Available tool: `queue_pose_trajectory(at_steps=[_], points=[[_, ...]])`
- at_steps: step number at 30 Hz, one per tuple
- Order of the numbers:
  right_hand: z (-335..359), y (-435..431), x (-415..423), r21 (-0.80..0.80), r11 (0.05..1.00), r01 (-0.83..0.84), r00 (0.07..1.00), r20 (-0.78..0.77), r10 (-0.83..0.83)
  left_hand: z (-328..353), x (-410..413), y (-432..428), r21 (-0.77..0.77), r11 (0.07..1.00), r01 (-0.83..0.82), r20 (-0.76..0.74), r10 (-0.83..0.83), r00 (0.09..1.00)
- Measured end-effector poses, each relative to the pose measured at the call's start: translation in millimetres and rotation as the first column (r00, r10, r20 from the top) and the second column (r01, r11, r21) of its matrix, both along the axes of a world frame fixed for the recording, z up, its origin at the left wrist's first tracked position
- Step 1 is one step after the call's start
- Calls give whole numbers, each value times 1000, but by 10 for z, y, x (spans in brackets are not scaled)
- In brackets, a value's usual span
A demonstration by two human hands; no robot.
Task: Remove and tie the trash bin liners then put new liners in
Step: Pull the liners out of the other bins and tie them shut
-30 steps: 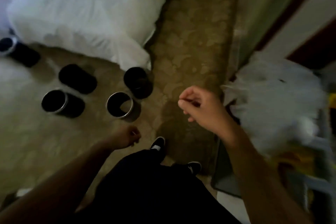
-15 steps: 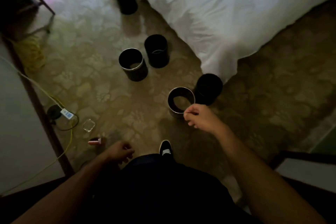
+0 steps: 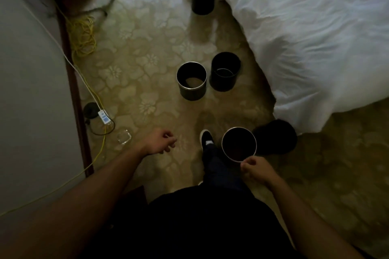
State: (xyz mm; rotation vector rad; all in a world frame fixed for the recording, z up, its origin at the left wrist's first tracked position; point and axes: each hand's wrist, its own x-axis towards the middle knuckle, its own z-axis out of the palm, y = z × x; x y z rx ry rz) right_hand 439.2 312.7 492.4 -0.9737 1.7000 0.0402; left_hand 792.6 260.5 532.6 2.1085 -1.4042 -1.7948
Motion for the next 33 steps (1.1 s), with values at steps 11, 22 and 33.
queue_pose_trajectory(at_steps=[11, 22, 33], points=[[-223, -2476, 986, -9, 952, -305, 949, 80, 304, -224, 976, -1319, 50, 977, -208, 133, 200, 971], [440, -5145, 2974, -205, 888, -412, 850, 264, 456, -400, 2110, -1927, 104, 827, -552, 157, 535, 830], [58, -6444, 3826, -62, 929, -364, 930, 29, 366, -330, 3909, -4047, 104, 909, -403, 161, 384, 909]])
